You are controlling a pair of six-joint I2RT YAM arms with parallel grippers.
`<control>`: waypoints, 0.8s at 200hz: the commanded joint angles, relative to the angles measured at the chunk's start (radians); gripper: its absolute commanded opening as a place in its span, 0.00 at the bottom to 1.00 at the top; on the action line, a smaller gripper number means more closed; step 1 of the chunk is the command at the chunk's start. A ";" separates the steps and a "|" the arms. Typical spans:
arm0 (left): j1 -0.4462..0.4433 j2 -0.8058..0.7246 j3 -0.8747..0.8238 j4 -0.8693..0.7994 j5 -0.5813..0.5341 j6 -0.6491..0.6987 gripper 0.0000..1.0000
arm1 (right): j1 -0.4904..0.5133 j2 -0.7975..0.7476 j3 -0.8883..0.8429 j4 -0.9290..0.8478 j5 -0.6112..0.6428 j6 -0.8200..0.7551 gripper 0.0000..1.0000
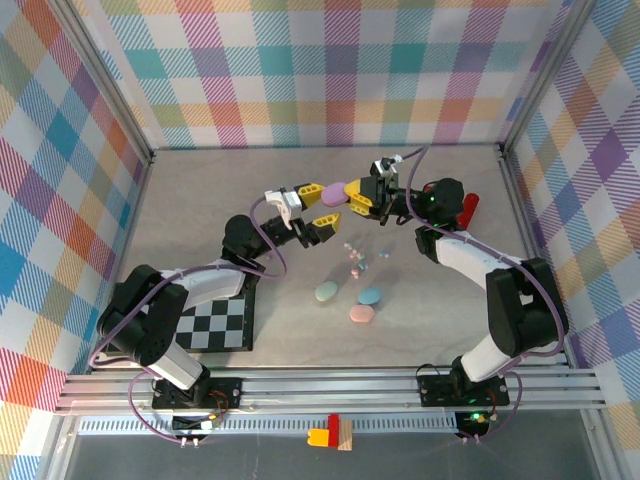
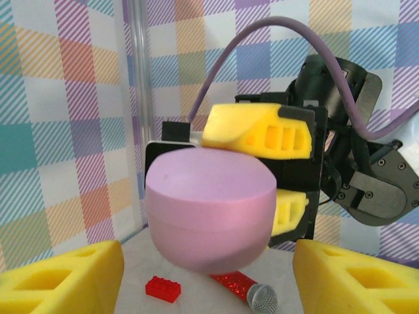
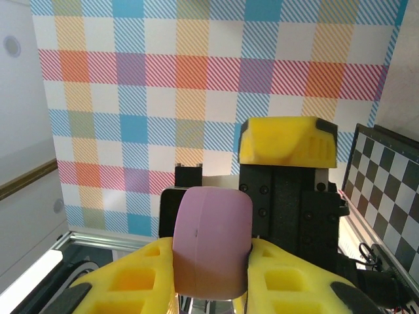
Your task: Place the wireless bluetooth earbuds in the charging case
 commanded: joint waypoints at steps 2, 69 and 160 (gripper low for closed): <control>-0.001 0.001 0.035 0.062 0.010 -0.021 0.67 | -0.006 0.008 -0.003 0.057 0.011 0.002 0.18; -0.004 0.024 0.064 0.060 0.031 -0.027 0.61 | -0.007 0.010 -0.001 0.039 0.010 -0.010 0.18; -0.007 0.032 0.073 0.060 0.057 -0.033 0.52 | -0.008 0.004 -0.003 -0.008 -0.001 -0.047 0.18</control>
